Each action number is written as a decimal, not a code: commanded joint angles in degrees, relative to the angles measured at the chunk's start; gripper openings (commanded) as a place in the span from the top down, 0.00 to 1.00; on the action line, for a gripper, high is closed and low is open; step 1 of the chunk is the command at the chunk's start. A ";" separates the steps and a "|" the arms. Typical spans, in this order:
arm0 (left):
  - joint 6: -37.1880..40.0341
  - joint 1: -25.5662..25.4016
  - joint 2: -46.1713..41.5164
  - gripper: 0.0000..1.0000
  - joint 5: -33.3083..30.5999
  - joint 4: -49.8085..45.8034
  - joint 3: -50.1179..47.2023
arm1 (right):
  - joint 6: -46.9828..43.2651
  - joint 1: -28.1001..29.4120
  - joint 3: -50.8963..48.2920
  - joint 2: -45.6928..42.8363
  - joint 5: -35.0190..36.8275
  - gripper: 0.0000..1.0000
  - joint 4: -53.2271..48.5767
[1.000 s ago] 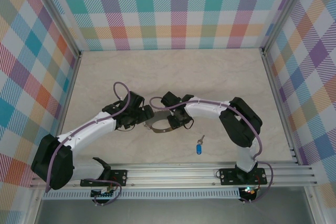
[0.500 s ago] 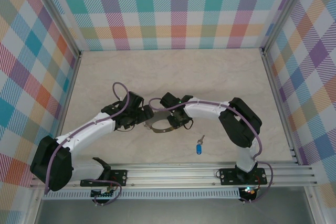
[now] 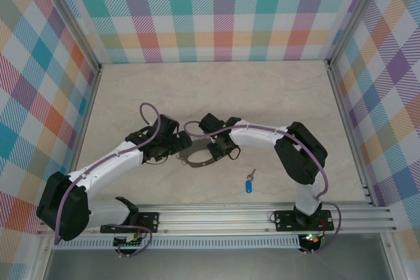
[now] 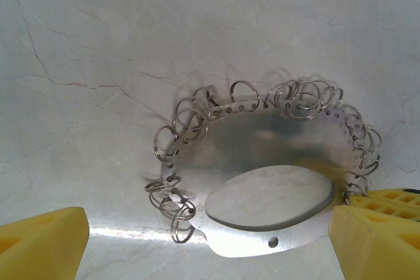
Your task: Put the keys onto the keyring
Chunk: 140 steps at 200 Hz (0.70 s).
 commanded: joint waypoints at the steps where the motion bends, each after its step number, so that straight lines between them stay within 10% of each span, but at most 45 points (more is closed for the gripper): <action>1: -0.30 0.65 -1.68 0.05 -0.05 -1.94 0.18 | -1.90 0.28 2.84 -2.59 -2.40 1.00 -2.63; 140: 4.00 3.97 -2.92 0.20 10.23 -3.70 20.54 | -0.17 -11.64 14.17 -16.48 -35.19 1.00 1.66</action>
